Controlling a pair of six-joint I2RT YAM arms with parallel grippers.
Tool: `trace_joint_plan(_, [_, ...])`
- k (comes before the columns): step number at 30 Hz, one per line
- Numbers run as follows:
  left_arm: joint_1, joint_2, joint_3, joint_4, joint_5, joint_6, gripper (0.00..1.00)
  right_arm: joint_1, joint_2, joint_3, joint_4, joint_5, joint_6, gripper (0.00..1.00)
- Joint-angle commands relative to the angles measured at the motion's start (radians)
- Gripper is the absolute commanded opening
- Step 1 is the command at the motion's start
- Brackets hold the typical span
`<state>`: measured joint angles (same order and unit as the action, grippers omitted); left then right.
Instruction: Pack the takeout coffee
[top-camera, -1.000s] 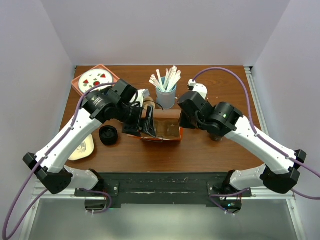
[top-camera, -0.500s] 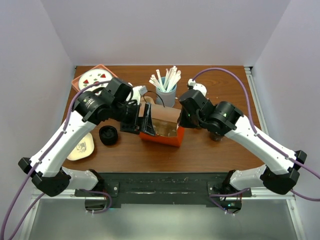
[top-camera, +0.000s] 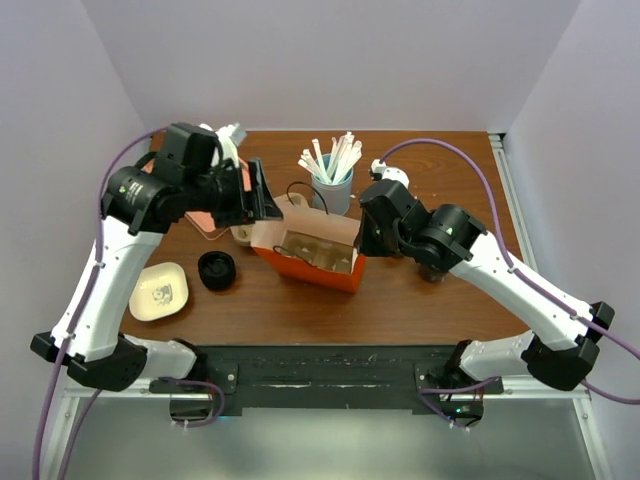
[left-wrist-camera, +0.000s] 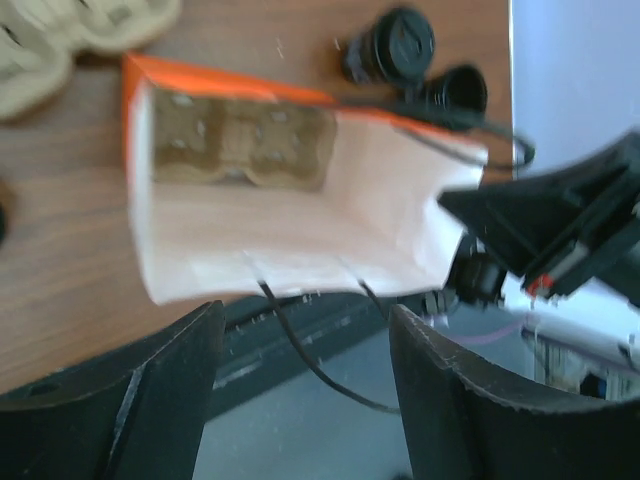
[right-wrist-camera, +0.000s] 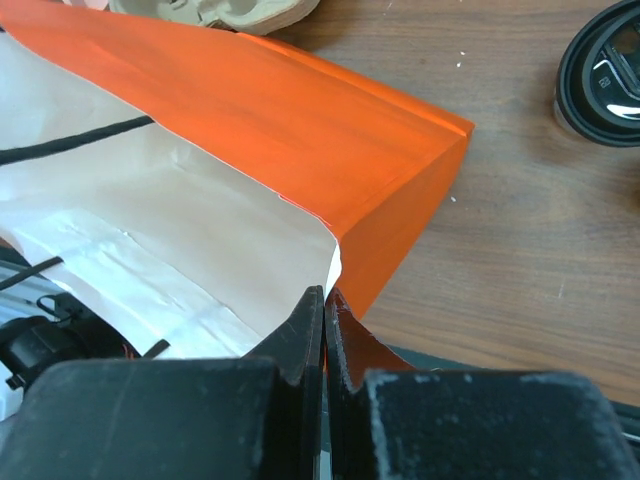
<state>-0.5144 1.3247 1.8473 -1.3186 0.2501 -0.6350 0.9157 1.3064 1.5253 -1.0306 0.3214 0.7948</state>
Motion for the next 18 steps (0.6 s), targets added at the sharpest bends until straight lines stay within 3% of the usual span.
trace_joint_plan(1, [0.048, 0.021, 0.084, 0.016, -0.086, 0.029, 0.70, -0.008, -0.001, 0.024, 0.026, -0.012, -0.049, 0.00])
trace_joint_plan(8, [0.060, 0.005, -0.057, 0.009, -0.302, 0.104, 0.56, -0.009, -0.012, 0.030, 0.035, -0.007, -0.058, 0.00])
trace_joint_plan(14, [0.060, -0.044, -0.215, 0.131, -0.298, 0.115, 0.39, -0.011, 0.007, 0.047, 0.017, -0.018, -0.062, 0.00])
trace_joint_plan(18, [0.060, -0.051, -0.284, 0.183, -0.275, 0.127, 0.38, -0.009, 0.005, 0.035, 0.015, -0.019, -0.054, 0.00])
